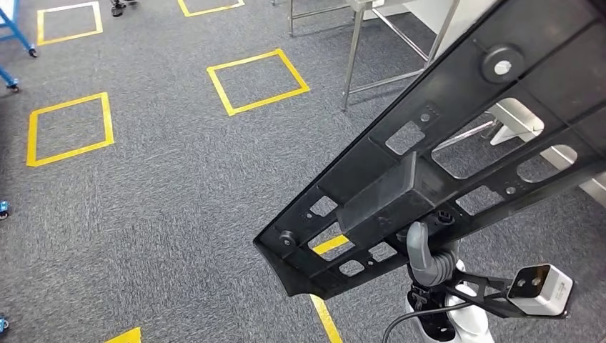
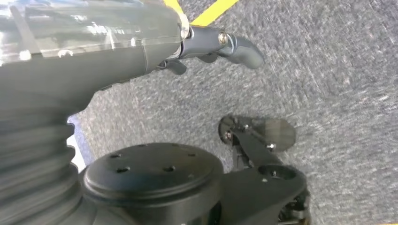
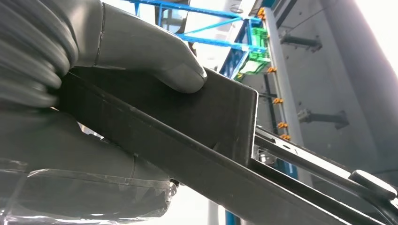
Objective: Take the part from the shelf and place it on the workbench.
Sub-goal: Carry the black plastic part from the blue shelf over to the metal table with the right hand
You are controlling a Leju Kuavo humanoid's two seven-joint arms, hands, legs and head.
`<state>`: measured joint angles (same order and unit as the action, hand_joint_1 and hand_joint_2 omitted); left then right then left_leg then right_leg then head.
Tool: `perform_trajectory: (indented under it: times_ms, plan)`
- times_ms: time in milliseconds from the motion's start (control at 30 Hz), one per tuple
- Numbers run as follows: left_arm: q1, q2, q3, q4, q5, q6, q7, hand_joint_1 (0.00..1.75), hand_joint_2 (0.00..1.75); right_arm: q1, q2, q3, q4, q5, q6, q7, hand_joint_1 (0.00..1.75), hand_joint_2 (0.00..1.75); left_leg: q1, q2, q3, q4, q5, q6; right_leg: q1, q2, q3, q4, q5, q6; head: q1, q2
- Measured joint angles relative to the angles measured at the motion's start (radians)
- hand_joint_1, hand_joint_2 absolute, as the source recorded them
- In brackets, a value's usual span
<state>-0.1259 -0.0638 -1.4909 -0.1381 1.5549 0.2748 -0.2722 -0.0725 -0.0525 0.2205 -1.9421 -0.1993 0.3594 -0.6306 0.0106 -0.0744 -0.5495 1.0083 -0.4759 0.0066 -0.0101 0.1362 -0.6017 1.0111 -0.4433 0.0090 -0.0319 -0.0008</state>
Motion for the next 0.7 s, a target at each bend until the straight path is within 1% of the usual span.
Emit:
perform_trajectory:
  times_ms: [33,67,100,133,167,200,233,267,300,333,367,400,433,467,500,533,567,600,633,667,700]
  plan:
    - [-0.001,0.0,0.001,0.0,0.0,0.001,0.0,0.0,1.75,0.0,0.0,0.0,0.002,0.0,0.001,0.0,1.55,1.75,0.0,0.012,0.002,-0.005,0.003,0.007,0.0,-0.006,-0.004,0.004,-0.002,0.005,0.0,0.0]
    - [-0.002,0.0,0.001,0.0,0.0,0.002,0.0,0.0,1.75,-0.001,0.0,0.0,0.004,-0.001,0.001,-0.001,1.55,1.75,0.001,0.026,0.004,-0.011,0.006,0.014,0.002,-0.025,-0.014,0.023,-0.014,0.009,0.0,0.0]
    - [-0.002,0.0,0.001,0.0,0.0,0.002,-0.001,0.0,1.75,-0.003,0.0,0.0,0.005,-0.002,0.002,-0.001,1.55,1.75,0.001,0.041,0.005,-0.015,0.009,0.02,0.003,-0.055,-0.033,0.06,-0.036,0.013,0.0,0.0]
    - [-0.001,0.0,0.001,0.0,0.0,0.003,-0.001,0.0,1.75,-0.005,0.0,0.0,0.007,-0.002,0.002,-0.002,1.55,1.75,-0.001,0.055,0.006,-0.016,0.009,0.023,0.003,-0.089,-0.063,0.12,-0.066,0.015,0.0,0.0]
    - [0.002,0.0,0.001,0.0,0.0,0.004,-0.001,0.0,1.75,-0.006,0.0,0.0,0.01,-0.004,0.002,-0.002,1.55,1.75,-0.003,0.071,0.005,-0.016,0.008,0.026,0.002,-0.111,-0.098,0.191,-0.098,0.018,0.0,0.0]
    - [0.004,0.0,0.002,0.0,0.0,0.005,-0.001,0.0,1.75,-0.006,0.0,0.0,0.013,-0.005,0.003,-0.002,1.55,1.75,-0.006,0.086,0.005,-0.016,0.007,0.027,-0.001,-0.122,-0.129,0.252,-0.119,0.021,0.0,0.0]
    - [0.004,0.0,0.002,0.0,0.0,0.006,-0.001,0.0,1.75,-0.005,0.0,0.0,0.016,-0.006,0.003,-0.002,1.55,1.75,-0.007,0.101,0.005,-0.016,0.006,0.027,-0.003,-0.127,-0.146,0.286,-0.124,0.023,0.0,0.0]
    - [0.004,0.0,0.002,0.0,0.0,0.006,-0.001,0.0,1.75,-0.005,0.0,0.0,0.019,-0.008,0.003,-0.003,1.55,1.75,-0.008,0.114,0.006,-0.016,0.004,0.026,-0.005,-0.131,-0.142,0.278,-0.11,0.024,0.0,0.0]
    - [0.003,0.0,0.003,0.0,0.0,0.007,-0.001,0.0,1.75,-0.005,0.0,0.0,0.021,-0.009,0.003,-0.003,1.55,1.75,-0.008,0.126,0.007,-0.016,0.003,0.025,-0.006,-0.139,-0.115,0.227,-0.08,0.024,0.0,0.0]
    - [0.002,0.0,0.004,0.0,0.0,0.007,0.0,0.0,1.75,-0.006,0.0,0.0,0.021,-0.011,0.004,-0.003,1.55,1.75,-0.008,0.137,0.01,-0.016,0.0,0.022,-0.005,-0.157,-0.073,0.151,-0.046,0.022,0.0,0.0]
    - [0.002,0.0,0.005,0.0,0.0,0.007,0.0,0.0,1.75,-0.007,0.0,0.0,0.022,-0.012,0.004,-0.003,1.55,1.75,-0.011,0.147,0.013,-0.015,-0.003,0.018,-0.001,-0.181,-0.034,0.079,-0.022,0.018,0.0,0.0]
    - [0.001,0.0,0.007,0.0,0.0,0.008,0.0,0.0,1.75,-0.009,0.0,0.0,0.022,-0.013,0.004,-0.003,1.55,1.75,-0.013,0.155,0.015,-0.015,-0.006,0.013,0.004,-0.198,-0.006,0.027,-0.008,0.013,0.0,0.0]
    - [0.001,0.0,0.01,0.0,0.0,0.008,0.0,0.0,1.75,-0.011,0.0,0.0,0.022,-0.014,0.004,-0.003,1.55,1.75,-0.015,0.163,0.017,-0.014,-0.009,0.009,0.009,-0.209,0.007,0.001,-0.005,0.009,0.0,0.0]
    - [0.001,0.0,0.012,0.0,0.0,0.009,0.001,0.0,1.75,-0.012,0.0,0.0,0.022,-0.015,0.004,-0.003,1.55,1.75,-0.016,0.172,0.019,-0.014,-0.011,0.004,0.013,-0.205,0.006,-0.002,-0.007,0.004,0.0,0.0]
    - [0.001,-0.001,0.014,0.0,0.0,0.009,0.002,0.0,1.75,-0.013,0.0,0.0,0.022,-0.016,0.004,-0.003,1.55,1.75,-0.015,0.181,0.022,-0.015,-0.013,-0.001,0.013,-0.192,0.005,-0.004,-0.006,-0.002,0.0,0.0]
    - [0.0,-0.002,0.016,0.0,0.0,0.009,0.003,0.0,1.75,-0.014,0.0,0.0,0.022,-0.016,0.004,-0.003,1.55,1.75,-0.013,0.18,0.024,-0.012,-0.018,-0.007,0.011,-0.181,0.007,-0.007,-0.004,-0.007,0.0,0.0]
    - [-0.001,-0.002,0.017,0.0,0.0,0.009,0.004,0.0,1.75,-0.015,0.0,0.0,0.022,-0.017,0.005,-0.002,1.55,1.75,-0.011,0.166,0.02,0.003,-0.03,-0.012,0.009,-0.17,0.009,-0.011,-0.002,-0.013,0.0,0.0]
    - [-0.002,-0.002,0.017,0.0,0.0,0.009,0.004,0.0,1.75,-0.018,0.0,0.0,0.023,-0.017,0.005,-0.001,1.55,1.75,-0.009,0.144,0.006,0.036,-0.052,-0.017,0.006,-0.159,0.011,-0.015,0.001,-0.019,0.0,0.0]
    - [-0.002,-0.002,0.018,0.0,0.0,0.009,0.004,0.0,1.75,-0.021,0.001,0.0,0.023,-0.018,0.006,-0.001,1.55,1.75,-0.006,0.116,-0.019,0.091,-0.082,-0.02,0.004,-0.149,0.012,-0.017,0.002,-0.024,0.0,0.0]
    - [0.0,-0.002,0.018,0.0,0.0,0.009,0.004,0.0,1.75,-0.024,0.001,0.0,0.024,-0.019,0.007,0.0,1.55,1.75,-0.005,0.097,-0.054,0.162,-0.115,-0.022,0.004,-0.137,0.012,-0.017,0.002,-0.028,0.0,0.0]
    - [0.002,-0.002,0.018,0.0,0.0,0.009,0.004,0.0,1.75,-0.024,0.002,0.0,0.026,-0.02,0.009,0.001,1.55,1.75,-0.005,0.088,-0.088,0.23,-0.14,-0.024,0.005,-0.125,0.012,-0.016,0.002,-0.029,0.0,0.0]
